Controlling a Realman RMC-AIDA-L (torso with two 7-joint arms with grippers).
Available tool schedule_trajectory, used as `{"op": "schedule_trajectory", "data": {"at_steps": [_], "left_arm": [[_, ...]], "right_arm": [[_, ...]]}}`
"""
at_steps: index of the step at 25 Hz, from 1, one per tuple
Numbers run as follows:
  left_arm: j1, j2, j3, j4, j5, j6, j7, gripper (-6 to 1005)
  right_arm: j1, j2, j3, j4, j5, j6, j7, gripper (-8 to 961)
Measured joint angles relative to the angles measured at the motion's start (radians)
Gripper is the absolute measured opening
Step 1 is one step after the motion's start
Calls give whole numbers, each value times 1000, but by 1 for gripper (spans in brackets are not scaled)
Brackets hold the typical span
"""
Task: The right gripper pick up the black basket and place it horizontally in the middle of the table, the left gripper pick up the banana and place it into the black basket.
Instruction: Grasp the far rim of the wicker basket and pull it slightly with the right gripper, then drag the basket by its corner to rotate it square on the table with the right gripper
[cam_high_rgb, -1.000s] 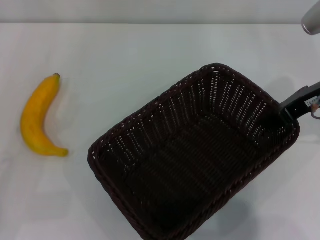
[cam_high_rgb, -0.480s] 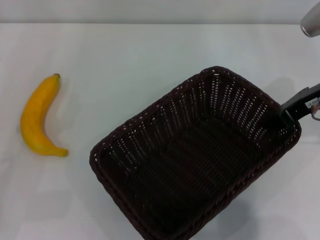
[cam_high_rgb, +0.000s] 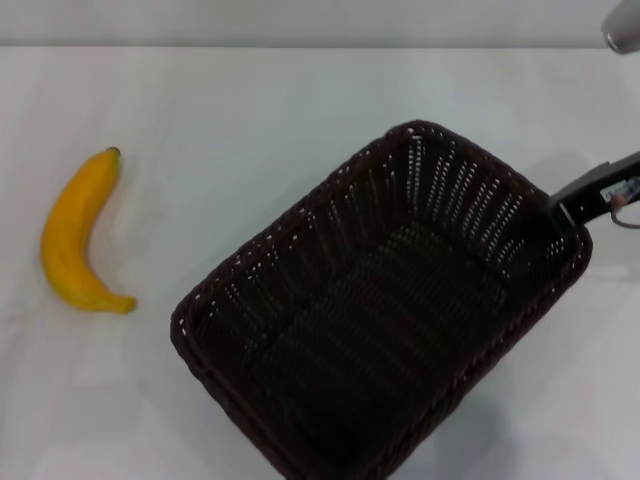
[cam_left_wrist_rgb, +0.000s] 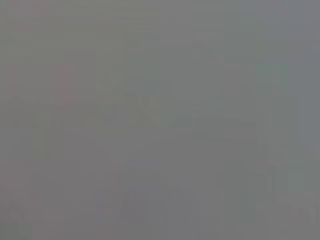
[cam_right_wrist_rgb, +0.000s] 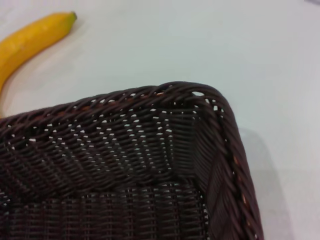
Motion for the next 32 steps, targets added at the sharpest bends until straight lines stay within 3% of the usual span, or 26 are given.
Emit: {"op": "schedule_trajectory", "data": {"at_steps": [12,24,32], "left_arm": [[3,0,0,0,0,0,-10,835],[1,0,0,8,0,14,-28,834],[-1,1,1,9,0,22,-33,834]], "right_arm": [[-35,-2,71,-26,109,110,20,148],[-47,-3,163,-77,131,132,127,149],[-133,0,140,-93,195,251,188,159]]}}
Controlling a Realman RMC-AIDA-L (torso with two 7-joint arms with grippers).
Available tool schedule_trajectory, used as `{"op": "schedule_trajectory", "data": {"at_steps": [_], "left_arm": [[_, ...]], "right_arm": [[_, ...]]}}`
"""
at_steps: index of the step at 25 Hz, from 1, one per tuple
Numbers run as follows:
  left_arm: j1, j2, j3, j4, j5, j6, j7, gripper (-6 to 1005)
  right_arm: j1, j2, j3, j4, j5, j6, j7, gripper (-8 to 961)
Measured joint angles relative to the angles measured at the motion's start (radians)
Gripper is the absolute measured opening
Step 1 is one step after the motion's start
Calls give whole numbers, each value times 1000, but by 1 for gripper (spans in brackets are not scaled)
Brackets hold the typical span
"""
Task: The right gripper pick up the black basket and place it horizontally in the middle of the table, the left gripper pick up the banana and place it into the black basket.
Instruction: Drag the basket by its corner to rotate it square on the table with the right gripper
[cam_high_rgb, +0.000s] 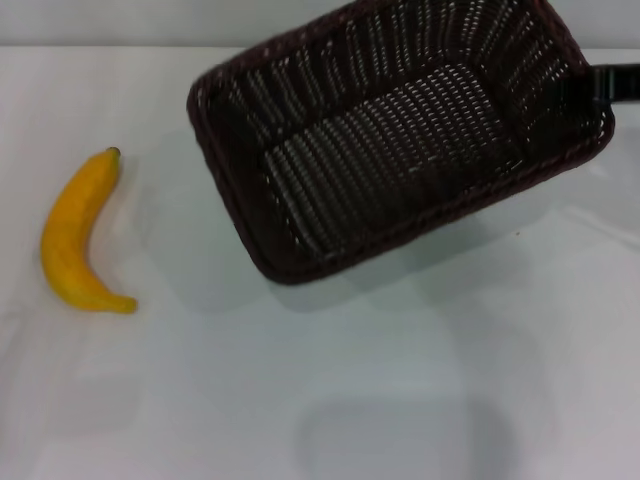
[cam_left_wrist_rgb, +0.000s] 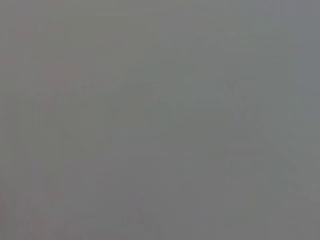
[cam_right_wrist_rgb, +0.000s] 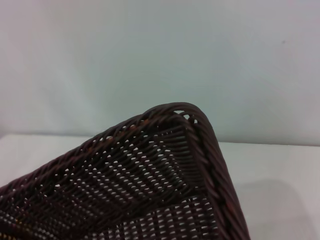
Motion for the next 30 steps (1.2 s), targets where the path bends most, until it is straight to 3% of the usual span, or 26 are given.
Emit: {"op": "schedule_trajectory", "data": {"at_steps": [12,20,30], "left_arm": [[6,1,-1,2,0,3,-16,834],[9,2,1,2,0,3,-18,834],[11,2,5,-1,0,2,-19,834]], "right_arm": [[-179,-1,-228,-25,150,288,50,178],[-217,-3,-344,-36,171,382,52,191],[-242,-3,-415,-35,197,446,52,207]]}}
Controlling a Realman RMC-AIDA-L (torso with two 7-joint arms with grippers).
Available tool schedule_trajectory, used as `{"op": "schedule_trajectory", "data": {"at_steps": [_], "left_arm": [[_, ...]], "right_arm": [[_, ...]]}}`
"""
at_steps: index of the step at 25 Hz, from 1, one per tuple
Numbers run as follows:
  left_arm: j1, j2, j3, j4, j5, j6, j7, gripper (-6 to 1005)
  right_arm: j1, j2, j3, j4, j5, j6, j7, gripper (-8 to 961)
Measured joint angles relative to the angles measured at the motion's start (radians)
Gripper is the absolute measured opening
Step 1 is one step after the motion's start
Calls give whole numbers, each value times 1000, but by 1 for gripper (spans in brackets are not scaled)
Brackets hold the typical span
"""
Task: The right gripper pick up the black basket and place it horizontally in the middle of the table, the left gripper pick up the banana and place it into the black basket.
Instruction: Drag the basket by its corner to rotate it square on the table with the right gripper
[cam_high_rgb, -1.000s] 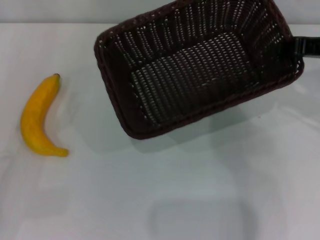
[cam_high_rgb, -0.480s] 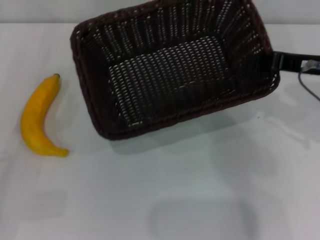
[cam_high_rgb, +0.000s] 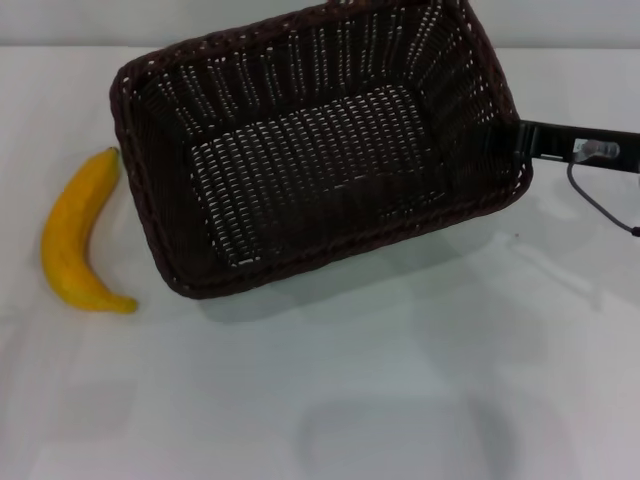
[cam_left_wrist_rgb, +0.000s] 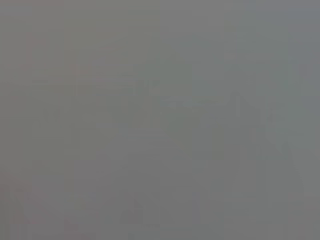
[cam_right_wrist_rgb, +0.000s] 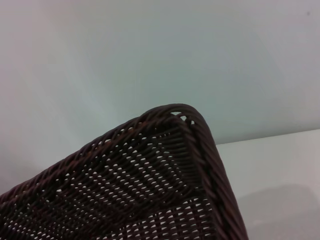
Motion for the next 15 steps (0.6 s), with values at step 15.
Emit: {"op": "schedule_trajectory", "data": {"at_steps": [15], "left_arm": [[-2,1,10,-6,1,1,0,834]], "right_arm": [[-25,-1,-112,53,5,127,0,231]]}}
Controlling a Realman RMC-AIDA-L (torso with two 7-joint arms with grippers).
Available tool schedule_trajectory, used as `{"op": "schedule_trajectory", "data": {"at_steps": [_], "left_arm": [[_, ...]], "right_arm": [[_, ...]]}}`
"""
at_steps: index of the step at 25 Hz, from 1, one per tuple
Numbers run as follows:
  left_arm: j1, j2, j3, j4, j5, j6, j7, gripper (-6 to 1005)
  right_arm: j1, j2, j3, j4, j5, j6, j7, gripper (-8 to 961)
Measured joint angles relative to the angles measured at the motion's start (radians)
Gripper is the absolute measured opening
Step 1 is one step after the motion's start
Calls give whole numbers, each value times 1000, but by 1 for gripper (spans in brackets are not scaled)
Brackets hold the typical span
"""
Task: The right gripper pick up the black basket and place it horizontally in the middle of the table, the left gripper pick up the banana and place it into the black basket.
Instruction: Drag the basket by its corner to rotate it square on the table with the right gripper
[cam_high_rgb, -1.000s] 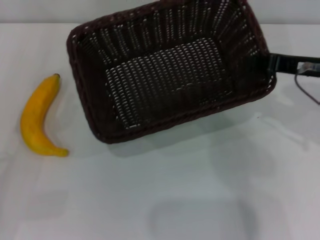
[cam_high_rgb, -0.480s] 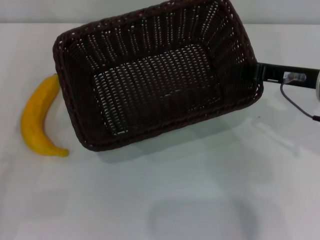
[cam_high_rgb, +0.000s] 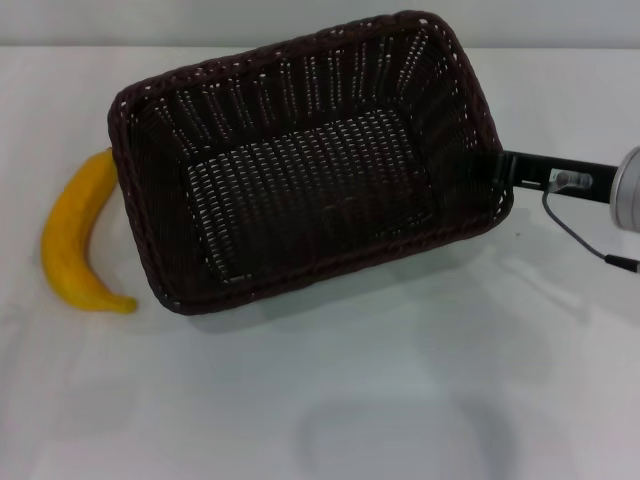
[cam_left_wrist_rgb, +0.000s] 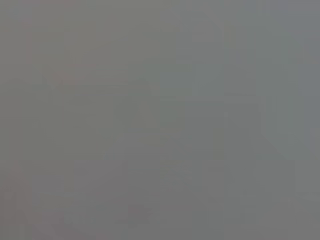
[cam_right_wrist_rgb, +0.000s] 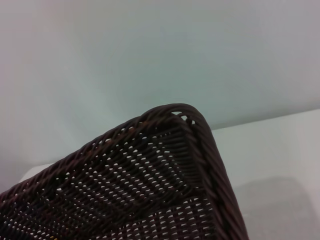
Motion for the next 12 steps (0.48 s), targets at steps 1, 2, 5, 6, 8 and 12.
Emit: {"op": "schedule_trajectory", "data": {"at_steps": [1,2,5,6,8,12], "left_arm": [[-1,1,0,-1,0,0,0,834],[-1,1,1,-1,1,0,0,834],[-2,2,6,-1,1,1,0,834],[-2,2,6,-1,1,1,0,834],[-1,2,8,-1,1,1,0,834],[-2,2,9,-1,1,2,0,833]], "right_arm": [[0,0,-8,8,2,10,0,233],[0,0,-16,17,5,21,0,234],[0,0,-44,35,12,55,0,239],[0,0,-52,37,14,65,0,241],[1,0,-59,36,14,72,0,244],[5,0,-63,39,15,73,0,250]]}}
